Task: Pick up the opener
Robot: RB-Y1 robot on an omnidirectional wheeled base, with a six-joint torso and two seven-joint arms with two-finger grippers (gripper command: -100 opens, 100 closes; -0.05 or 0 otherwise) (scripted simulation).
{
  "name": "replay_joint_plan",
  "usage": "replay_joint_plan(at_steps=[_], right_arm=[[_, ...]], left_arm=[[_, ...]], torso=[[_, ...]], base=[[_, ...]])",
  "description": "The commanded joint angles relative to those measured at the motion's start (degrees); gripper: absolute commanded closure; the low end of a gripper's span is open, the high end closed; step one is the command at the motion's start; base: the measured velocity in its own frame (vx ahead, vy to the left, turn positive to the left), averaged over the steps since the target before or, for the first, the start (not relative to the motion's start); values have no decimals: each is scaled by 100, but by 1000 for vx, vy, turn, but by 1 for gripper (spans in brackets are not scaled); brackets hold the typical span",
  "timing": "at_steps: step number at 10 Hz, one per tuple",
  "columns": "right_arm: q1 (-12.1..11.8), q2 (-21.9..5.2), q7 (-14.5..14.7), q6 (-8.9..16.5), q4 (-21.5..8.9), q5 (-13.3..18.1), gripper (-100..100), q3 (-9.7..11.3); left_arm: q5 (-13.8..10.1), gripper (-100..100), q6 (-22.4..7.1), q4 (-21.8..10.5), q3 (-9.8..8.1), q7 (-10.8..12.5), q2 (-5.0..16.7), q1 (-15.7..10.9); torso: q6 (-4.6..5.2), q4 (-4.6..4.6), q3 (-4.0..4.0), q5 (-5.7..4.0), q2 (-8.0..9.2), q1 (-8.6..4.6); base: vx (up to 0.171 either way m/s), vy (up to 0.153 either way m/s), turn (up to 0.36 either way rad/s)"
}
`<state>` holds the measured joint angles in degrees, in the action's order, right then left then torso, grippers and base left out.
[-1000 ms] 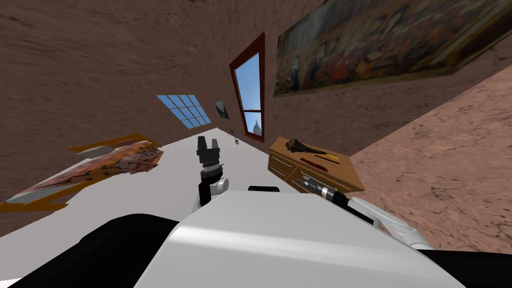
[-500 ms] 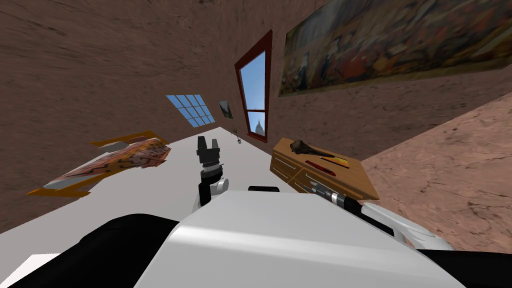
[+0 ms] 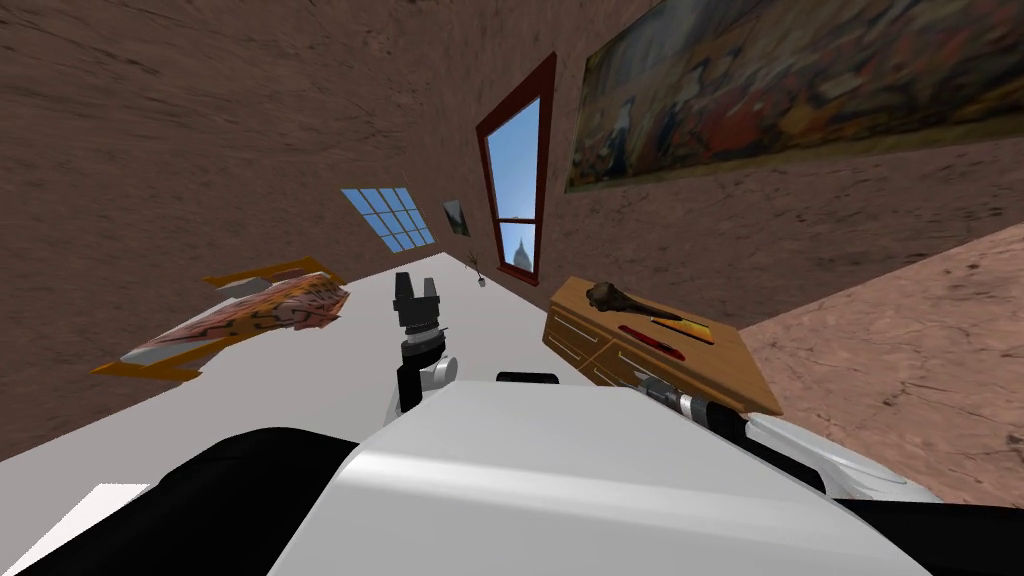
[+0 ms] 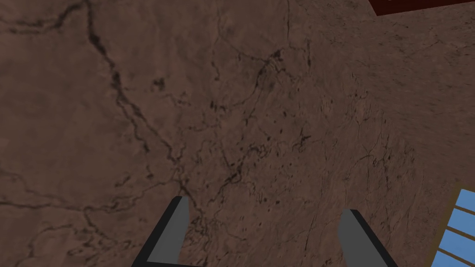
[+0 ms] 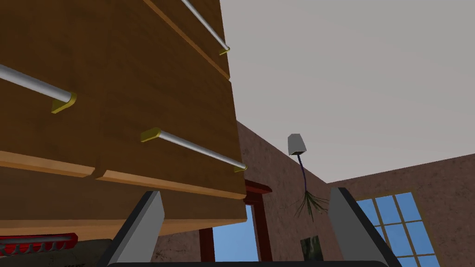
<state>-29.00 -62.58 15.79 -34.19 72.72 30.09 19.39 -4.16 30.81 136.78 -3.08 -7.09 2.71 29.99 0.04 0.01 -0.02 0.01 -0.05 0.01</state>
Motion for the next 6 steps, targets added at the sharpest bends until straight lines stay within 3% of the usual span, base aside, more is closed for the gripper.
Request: replay_joint_plan(at_steps=[1, 4, 6], right_arm=[[16, -189, 87, -74, -286, 90, -100, 133], [62, -547, 235, -238, -1011, 236, -100, 366], [87, -706, 304, -317, -1183, 301, -100, 476]], left_arm=[[0, 0, 0, 0, 0, 0, 0, 0], [0, 0, 0, 0, 0, 0, 0, 1], [0, 0, 0, 0, 0, 0, 0, 0]], torso=[[0, 0, 0, 0, 0, 0], [0, -4, -9, 3, -16, 9], [-1, -3, -7, 1, -12, 2]], base=[[33, 25, 132], [65, 41, 142], [48, 9, 114]])
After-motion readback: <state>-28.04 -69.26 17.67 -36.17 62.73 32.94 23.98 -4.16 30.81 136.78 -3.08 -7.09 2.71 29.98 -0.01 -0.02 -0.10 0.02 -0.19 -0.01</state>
